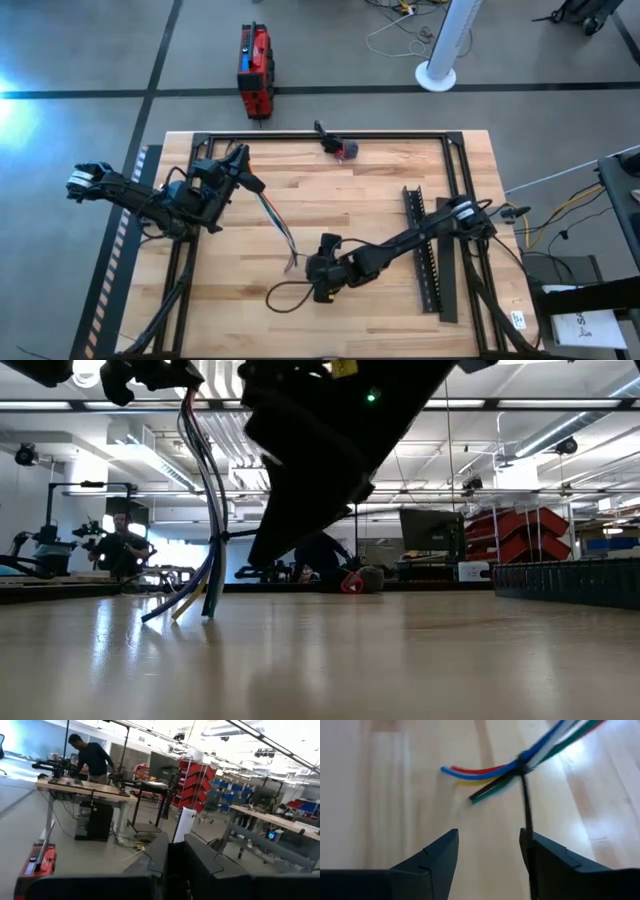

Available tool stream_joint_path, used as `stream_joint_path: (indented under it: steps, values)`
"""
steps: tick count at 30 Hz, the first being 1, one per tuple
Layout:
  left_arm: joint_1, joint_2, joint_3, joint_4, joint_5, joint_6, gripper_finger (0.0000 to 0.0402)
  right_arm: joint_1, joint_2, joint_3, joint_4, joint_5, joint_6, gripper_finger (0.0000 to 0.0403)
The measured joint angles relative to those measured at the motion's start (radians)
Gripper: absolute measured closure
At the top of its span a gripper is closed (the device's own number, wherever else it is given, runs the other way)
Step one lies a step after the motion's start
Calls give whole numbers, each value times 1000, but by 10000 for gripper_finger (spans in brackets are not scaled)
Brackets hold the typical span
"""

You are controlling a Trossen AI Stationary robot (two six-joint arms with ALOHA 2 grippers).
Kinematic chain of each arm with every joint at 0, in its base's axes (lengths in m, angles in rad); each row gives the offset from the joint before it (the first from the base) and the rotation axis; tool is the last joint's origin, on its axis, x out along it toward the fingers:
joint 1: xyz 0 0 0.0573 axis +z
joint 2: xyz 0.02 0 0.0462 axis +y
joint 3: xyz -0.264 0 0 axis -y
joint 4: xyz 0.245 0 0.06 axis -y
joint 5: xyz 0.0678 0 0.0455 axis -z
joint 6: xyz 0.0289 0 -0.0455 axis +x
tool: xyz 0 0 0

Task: Ziptie cables
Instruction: Close the cables together using a zip tie

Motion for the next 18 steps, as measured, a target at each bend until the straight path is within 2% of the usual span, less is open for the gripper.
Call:
stream_joint_path:
  steps: [3, 8, 12, 15, 18]
  values:
    - [0, 0, 0, 0, 0, 9, 373, 0, -36, 1, -37, 7, -20, 213]
    - [-6, 0, 2, 0, 5, -9, 373, 0, -134, 3, -186, 92, -48, 215]
    - [-25, -1, 4, 0, 55, -53, 373, 4, -179, -15, -317, 105, -70, 215]
    - [-42, -3, 4, 1, 70, -76, 373, 6, -188, -64, -322, 114, -163, 215]
    - [-66, -3, 5, 1, 94, -95, 373, 7, -188, -115, -318, 242, -249, 215]
